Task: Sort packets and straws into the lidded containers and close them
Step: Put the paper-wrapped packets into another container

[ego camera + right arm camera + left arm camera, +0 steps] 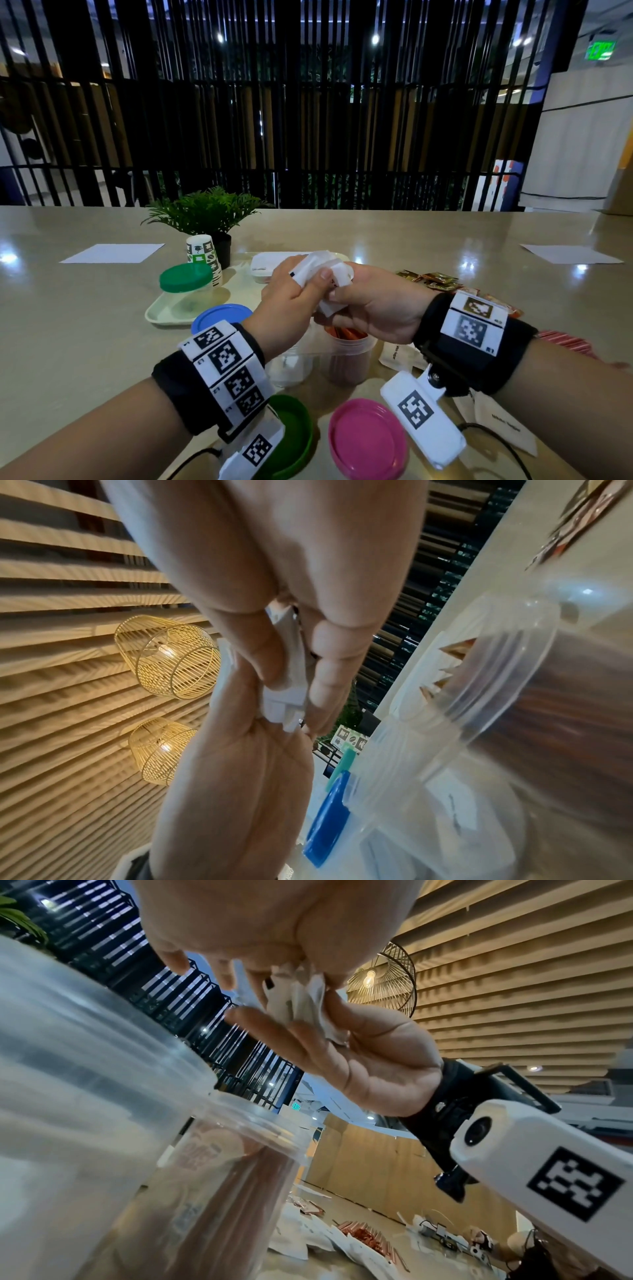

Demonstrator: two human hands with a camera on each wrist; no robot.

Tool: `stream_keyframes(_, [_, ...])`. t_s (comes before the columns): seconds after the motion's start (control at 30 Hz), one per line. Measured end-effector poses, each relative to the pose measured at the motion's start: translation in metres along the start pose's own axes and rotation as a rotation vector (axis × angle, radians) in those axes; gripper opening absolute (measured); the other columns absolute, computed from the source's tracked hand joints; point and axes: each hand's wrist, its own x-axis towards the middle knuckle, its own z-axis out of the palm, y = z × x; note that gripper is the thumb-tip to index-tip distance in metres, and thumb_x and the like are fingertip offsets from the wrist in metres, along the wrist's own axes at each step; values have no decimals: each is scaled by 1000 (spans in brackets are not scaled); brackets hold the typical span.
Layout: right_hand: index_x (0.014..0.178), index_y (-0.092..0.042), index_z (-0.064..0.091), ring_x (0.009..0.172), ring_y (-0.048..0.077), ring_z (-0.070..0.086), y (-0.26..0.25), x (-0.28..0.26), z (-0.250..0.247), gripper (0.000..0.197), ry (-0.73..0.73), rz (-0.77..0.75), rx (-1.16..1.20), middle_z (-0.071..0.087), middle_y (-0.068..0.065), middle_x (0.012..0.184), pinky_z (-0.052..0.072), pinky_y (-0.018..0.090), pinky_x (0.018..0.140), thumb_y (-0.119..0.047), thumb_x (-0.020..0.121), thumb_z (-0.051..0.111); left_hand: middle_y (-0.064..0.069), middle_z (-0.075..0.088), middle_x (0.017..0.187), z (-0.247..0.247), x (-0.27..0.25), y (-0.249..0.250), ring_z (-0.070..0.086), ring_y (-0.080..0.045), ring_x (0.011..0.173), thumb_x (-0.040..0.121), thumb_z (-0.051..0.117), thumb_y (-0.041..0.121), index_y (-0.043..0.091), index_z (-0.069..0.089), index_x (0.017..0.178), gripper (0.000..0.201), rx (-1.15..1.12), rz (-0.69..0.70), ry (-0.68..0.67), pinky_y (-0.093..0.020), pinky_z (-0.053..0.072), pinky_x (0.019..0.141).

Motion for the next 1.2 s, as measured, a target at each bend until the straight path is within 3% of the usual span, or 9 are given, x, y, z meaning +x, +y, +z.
stream_keyframes(0.13, [115, -6, 56, 90, 22, 66, 0, -2, 2, 31, -64, 2, 67, 64, 15, 104, 54, 32, 86, 9, 95, 36, -2, 58, 127, 2, 2, -2, 55, -21, 121, 70, 47, 86, 31, 57, 125, 79, -72, -36, -6, -51, 45, 101])
stream_keyframes(0.23, [121, -2, 54, 85, 23, 68, 0, -3, -1, 30, -50, 8, 25, 65, 15, 99, 58, 25, 74, 7, 94, 43, 0, 53, 130, 0, 2, -4, 49, -21, 127, 73, 46, 84, 32, 55, 127, 76, 51, 63, 7, -50, 41, 105])
stream_keyframes(0.37, [118, -5, 56, 81, 22, 68, 0, -5, -3, 27, -7, -18, 18, 66, 13, 95, 57, 20, 65, 4, 94, 46, 9, 55, 100, -7, 1, 3, 58, -8, 97, 70, 52, 73, 34, 60, 104, 53, 235, 157, 133, -30, 47, 82])
stream_keyframes(0.47, [120, -10, 55, 80, 21, 68, 1, -5, -3, 28, 29, -53, 37, 68, 9, 93, 57, 19, 64, -1, 94, 51, 7, 63, 85, -10, 4, 7, 61, -5, 79, 74, 52, 69, 23, 65, 96, 53, 291, 208, 129, -30, 47, 67])
stream_keyframes(0.73, [126, -13, 49, 72, 10, 63, 0, -4, 2, 28, 62, 7, -79, 64, -1, 92, 50, 21, 64, -18, 98, 50, 13, 50, 80, -8, 10, 3, 53, -3, 75, 88, 31, 64, 25, 58, 84, 47, 307, 308, 29, -15, 36, 64])
stream_keyframes(0.9, [131, -12, 47, 101, 22, 60, 3, 0, 5, 38, 23, 16, -113, 63, 6, 107, 52, 37, 83, -27, 97, 52, 10, 48, 78, -11, 13, 1, 55, -5, 67, 83, 6, 80, 21, 54, 84, 76, 390, 288, 15, -27, 42, 65])
stream_keyframes(1.03, [124, -12, 51, 90, 22, 63, 3, 1, 2, 26, -10, -3, -96, 65, 6, 100, 54, 33, 82, -18, 99, 47, 7, 54, 80, -22, 13, 6, 55, -4, 64, 76, -5, 85, 20, 50, 103, 90, 617, 265, -89, -34, 44, 61])
stream_keyframes(1.1, [125, -11, 50, 84, 20, 64, 1, 3, -3, 27, 45, -14, -76, 66, 8, 100, 55, 31, 77, -15, 98, 48, 2, 59, 81, -33, 13, 8, 59, -10, 69, 79, 2, 80, 22, 45, 113, 79, 580, 213, -94, -35, 47, 64])
stream_keyframes(1.2, [122, -14, 51, 82, 19, 66, -3, 4, -13, 24, 162, -11, -35, 68, 9, 103, 58, 31, 72, -14, 98, 48, -5, 57, 81, -54, 23, 3, 56, -25, 76, 94, 24, 59, 17, 49, 97, 49, 626, 109, -89, -41, 46, 72])
